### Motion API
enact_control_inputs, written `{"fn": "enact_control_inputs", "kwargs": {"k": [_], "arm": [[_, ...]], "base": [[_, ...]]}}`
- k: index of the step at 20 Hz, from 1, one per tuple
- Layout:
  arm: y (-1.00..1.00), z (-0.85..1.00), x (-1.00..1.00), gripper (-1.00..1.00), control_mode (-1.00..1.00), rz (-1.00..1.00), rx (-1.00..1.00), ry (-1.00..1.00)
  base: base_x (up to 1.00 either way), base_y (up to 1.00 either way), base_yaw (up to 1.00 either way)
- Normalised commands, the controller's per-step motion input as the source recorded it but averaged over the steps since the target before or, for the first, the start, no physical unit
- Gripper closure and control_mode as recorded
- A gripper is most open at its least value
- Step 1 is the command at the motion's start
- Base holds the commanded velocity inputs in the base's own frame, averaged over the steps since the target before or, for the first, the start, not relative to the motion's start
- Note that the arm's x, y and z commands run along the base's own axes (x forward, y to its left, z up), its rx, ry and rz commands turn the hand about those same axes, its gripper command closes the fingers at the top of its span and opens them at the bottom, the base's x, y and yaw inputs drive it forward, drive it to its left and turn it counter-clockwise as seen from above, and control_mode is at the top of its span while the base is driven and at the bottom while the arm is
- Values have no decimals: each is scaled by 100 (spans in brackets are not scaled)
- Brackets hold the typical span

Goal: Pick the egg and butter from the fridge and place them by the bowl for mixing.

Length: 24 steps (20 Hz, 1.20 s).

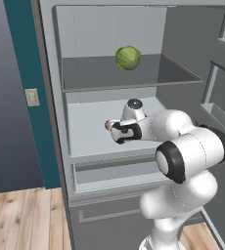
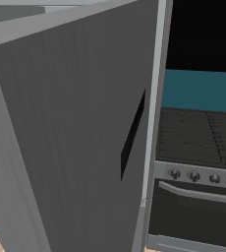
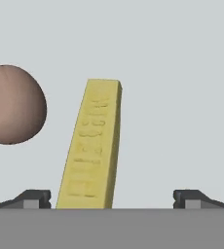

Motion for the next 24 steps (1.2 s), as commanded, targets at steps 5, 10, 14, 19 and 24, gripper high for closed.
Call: {"fn": "enact_control_inputs", "kwargs": {"k": [5, 10, 14, 19, 24], "arm": [[0, -3, 28, -100, -100, 0, 0, 0], [0, 0, 42, -100, -100, 0, 0, 0], [0, -10, 40, -100, -100, 0, -1, 0], [5, -65, 9, -100, -100, 0, -9, 1], [8, -37, 0, 100, -100, 0, -9, 0]], "base": [[0, 0, 0], [0, 0, 0], [0, 0, 0], [0, 0, 0], [0, 0, 0]]}}
